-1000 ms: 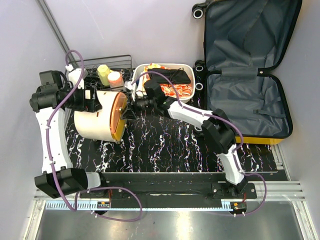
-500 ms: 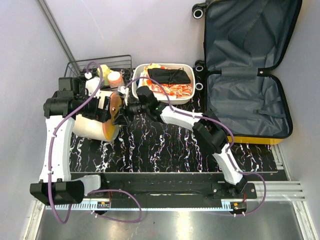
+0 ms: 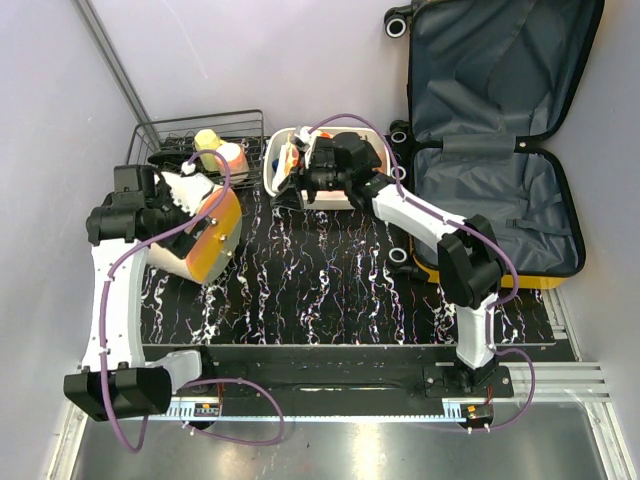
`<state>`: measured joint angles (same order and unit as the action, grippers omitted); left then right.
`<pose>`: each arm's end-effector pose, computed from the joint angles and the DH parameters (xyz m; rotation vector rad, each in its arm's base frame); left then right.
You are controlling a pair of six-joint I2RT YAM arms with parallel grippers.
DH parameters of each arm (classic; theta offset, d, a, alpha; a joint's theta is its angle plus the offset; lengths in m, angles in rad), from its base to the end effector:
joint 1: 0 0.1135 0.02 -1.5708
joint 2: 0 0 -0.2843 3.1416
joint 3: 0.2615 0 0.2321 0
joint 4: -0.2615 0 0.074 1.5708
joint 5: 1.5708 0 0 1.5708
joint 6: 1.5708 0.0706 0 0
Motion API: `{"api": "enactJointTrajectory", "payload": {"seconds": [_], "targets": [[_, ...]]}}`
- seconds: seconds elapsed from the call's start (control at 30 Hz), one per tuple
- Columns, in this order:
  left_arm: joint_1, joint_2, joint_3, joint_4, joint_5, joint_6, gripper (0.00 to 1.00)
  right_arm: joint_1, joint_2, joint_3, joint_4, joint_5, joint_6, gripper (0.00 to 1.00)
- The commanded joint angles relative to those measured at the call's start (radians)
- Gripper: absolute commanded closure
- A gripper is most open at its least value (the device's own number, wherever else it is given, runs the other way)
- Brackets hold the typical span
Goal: Open, take out, and arrange the luggage
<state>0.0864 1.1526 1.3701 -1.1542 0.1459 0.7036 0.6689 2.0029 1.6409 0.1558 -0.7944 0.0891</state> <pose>0.1959 0.0067 0.3644 0.8160 2.3623 0.1469 0.3538 0.3439 0.3231 -1.0941 1.5378 1.2332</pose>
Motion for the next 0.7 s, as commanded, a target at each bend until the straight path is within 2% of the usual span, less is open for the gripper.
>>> {"api": "enactJointTrajectory", "payload": {"seconds": [0.0, 0.17, 0.53, 0.67], "targets": [[0.107, -0.011, -0.009, -0.007, -0.052, 0.244, 0.18, -0.020, -0.065, -0.021, -0.065, -0.014, -0.068, 0.32], [0.261, 0.005, 0.006, 0.011, -0.008, 0.370, 0.18, -0.038, -0.078, -0.035, -0.094, -0.016, -0.083, 0.31], [0.435, 0.143, 0.049, 0.178, 0.006, 0.435, 0.17, -0.068, -0.087, -0.035, -0.151, -0.006, -0.156, 0.30], [0.492, 0.209, 0.082, 0.247, 0.030, 0.425, 0.17, -0.089, -0.099, -0.035, -0.208, -0.003, -0.192, 0.26]]}}
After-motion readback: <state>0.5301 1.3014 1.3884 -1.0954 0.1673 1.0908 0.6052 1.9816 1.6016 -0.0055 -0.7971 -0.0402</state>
